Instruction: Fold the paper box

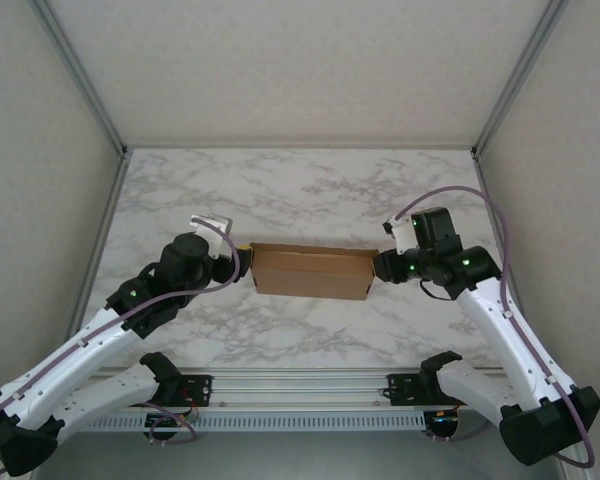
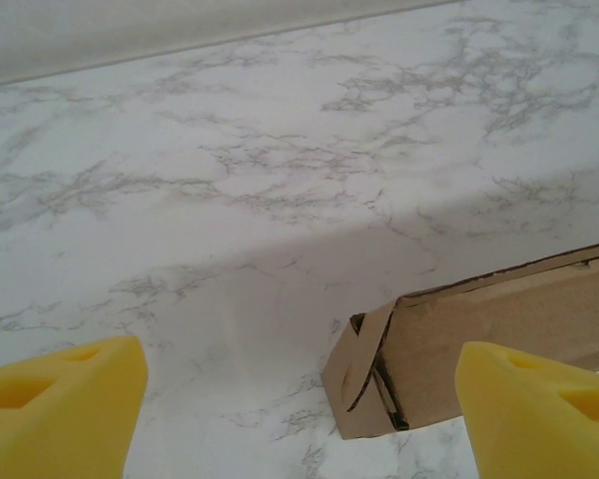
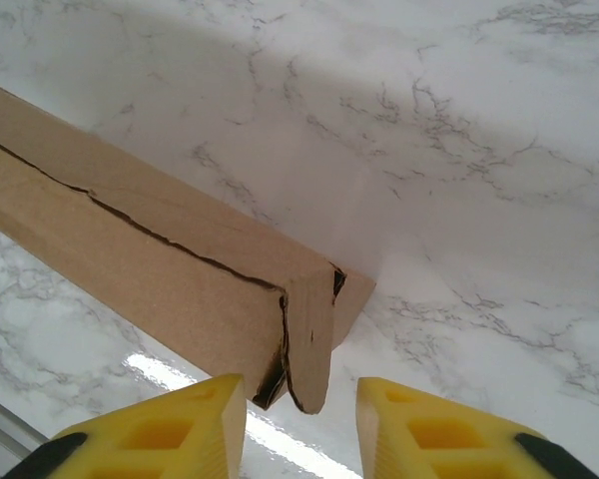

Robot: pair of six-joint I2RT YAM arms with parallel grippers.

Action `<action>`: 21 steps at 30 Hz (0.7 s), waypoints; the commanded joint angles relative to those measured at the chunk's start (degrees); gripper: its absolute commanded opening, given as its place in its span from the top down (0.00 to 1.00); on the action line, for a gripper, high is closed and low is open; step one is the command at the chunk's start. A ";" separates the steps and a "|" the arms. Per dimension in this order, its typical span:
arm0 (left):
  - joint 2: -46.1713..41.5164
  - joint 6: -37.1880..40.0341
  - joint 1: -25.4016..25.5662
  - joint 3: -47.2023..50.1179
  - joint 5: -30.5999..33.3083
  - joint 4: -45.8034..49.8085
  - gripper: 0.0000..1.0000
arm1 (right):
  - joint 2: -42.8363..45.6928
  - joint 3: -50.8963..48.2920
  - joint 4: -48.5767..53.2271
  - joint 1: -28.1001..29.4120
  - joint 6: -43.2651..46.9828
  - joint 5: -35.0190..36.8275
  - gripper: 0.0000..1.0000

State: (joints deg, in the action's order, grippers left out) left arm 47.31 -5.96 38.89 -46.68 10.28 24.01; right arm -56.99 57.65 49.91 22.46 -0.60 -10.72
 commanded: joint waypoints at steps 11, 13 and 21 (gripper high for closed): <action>-0.30 0.92 -0.52 1.24 -1.11 -3.27 0.20 | -1.59 0.27 -0.87 0.75 1.83 -2.90 0.81; -0.08 0.69 -0.49 1.08 -0.36 -3.05 0.20 | -1.58 0.44 -0.70 0.82 1.91 -2.73 0.83; -0.47 2.94 -1.22 1.40 -1.91 -3.08 0.32 | -1.38 0.56 -0.46 0.77 2.19 -2.47 0.86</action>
State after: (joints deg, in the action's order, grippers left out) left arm 47.40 -4.47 38.61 -45.78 9.67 22.06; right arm -58.35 57.65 49.91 22.83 0.75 -12.21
